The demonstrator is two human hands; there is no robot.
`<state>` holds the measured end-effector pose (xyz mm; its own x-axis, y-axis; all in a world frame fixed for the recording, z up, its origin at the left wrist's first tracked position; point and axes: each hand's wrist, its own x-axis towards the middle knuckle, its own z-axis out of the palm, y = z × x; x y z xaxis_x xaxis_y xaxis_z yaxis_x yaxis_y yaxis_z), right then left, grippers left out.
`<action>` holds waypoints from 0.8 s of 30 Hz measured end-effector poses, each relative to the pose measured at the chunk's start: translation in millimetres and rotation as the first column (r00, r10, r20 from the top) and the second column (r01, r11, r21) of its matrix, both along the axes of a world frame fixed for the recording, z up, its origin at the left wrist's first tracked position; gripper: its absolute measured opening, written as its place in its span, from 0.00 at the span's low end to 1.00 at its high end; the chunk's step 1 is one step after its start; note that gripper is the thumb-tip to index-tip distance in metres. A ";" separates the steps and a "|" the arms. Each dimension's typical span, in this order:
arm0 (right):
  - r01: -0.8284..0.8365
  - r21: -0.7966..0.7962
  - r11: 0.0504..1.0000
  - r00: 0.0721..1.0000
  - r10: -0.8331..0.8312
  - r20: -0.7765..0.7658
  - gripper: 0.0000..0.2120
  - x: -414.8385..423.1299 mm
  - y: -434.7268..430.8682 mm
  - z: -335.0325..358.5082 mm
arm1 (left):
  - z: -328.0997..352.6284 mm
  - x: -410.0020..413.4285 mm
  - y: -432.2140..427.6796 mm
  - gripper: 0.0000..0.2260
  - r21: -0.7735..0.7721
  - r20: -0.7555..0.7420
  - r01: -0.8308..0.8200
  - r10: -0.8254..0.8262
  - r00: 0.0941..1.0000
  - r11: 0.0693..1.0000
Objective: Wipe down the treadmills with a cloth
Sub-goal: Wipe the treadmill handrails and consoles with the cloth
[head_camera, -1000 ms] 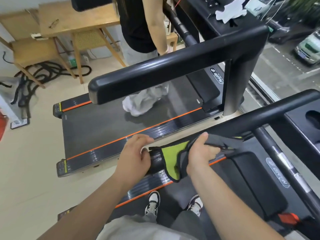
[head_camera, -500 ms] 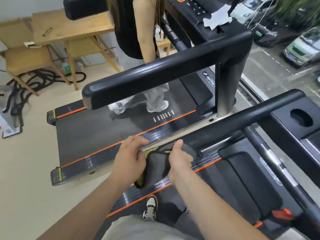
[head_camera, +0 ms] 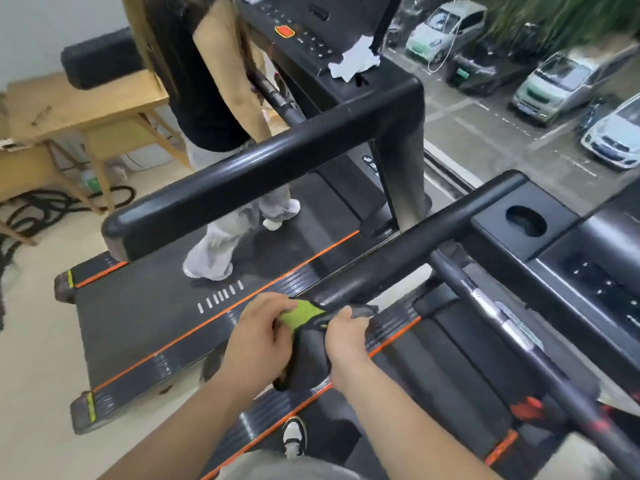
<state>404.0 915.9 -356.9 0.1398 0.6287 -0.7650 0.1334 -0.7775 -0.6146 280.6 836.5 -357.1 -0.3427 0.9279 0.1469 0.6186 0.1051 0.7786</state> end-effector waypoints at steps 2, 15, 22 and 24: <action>-0.098 -0.101 0.990 0.979 0.078 -0.186 0.26 19.1 -7.0 0.5 | 3.1 10.3 11.4 0.15 -0.076 -0.035 -0.003 0.000 0.999 0.997; 0.186 0.032 0.982 0.876 -0.151 -0.458 0.17 204.6 82.0 106.4 | 86.5 193.7 120.9 0.22 -0.125 0.552 0.433 -0.300 0.778 0.893; 0.362 -0.028 0.932 0.769 -0.316 -0.555 0.21 282.4 95.4 91.8 | 87.3 254.0 135.8 0.30 -0.163 -0.057 0.556 -0.570 0.820 0.815; 0.418 -0.015 0.909 0.739 -0.349 -0.576 0.20 300.1 95.3 89.6 | 82.7 268.7 139.0 0.29 -0.105 -0.245 0.560 -0.567 0.786 0.822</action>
<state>704.1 1011.2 -267.3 -0.0380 0.6980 -0.7151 -0.5506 -0.6118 -0.5680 549.3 975.4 -274.4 0.2883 0.9489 0.1281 0.7486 -0.3068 0.5878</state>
